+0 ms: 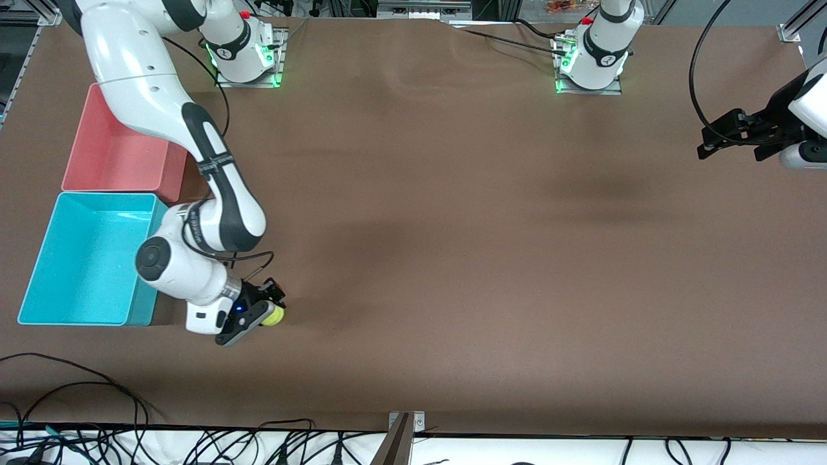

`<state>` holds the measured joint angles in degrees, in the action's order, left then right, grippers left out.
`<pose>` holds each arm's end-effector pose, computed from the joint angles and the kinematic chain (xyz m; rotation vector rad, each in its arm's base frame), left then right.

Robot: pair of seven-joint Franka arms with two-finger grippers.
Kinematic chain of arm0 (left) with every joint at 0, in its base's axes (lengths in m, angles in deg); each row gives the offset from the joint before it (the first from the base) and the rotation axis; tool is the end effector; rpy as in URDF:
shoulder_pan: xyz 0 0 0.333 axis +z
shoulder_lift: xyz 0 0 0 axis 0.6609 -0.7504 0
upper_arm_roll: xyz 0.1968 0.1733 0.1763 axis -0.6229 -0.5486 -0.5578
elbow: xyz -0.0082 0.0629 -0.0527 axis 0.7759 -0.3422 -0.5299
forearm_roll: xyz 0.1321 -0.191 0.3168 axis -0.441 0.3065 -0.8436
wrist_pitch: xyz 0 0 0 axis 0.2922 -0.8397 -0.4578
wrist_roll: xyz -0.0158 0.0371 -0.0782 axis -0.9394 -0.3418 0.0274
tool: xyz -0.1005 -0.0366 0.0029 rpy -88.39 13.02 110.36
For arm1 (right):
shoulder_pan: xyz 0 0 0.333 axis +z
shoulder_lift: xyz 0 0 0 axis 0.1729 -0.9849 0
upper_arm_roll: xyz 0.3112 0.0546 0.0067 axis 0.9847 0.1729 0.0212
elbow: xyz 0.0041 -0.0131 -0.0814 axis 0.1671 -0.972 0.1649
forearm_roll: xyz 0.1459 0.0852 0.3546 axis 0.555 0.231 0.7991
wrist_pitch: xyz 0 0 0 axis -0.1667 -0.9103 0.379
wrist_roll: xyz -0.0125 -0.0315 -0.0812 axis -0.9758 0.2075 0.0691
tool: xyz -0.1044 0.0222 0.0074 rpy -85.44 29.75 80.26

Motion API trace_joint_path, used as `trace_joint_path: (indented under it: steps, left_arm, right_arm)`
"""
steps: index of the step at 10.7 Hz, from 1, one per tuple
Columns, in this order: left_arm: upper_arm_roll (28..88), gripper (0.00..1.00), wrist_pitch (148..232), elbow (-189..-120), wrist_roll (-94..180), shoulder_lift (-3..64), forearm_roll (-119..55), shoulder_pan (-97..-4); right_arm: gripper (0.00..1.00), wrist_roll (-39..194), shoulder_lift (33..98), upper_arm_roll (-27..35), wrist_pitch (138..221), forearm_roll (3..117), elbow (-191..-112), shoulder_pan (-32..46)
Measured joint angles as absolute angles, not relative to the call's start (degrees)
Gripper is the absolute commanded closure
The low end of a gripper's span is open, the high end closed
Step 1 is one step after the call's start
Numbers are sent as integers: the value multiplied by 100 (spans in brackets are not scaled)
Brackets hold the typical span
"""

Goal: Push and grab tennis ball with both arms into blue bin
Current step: 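Carry the held ball with the right gripper over the blue bin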

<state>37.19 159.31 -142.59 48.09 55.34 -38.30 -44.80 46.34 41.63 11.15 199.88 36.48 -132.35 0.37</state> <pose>0.5512 -0.0143 0.6290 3.0982 0.0154 -0.0730 0.7337 0.1534 0.2336 -2.8023 -0.9833 -0.2952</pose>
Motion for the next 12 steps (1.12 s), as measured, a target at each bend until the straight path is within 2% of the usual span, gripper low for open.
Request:
trace_joint_path:
  steps: [6, 12]
  left_arm:
    - [3727, 0, 15922, -14256, 4809, 5515, -3830, -4483]
    - [3727, 0, 15899, -14251, 4809, 5505, -3830, -4479]
  right_arm:
    - [65, 4487, 5394, 1068, 18480, 3648, -13649, -729]
    - [65, 3105, 6448, 1030, 18351, 3492, -14656, -1680]
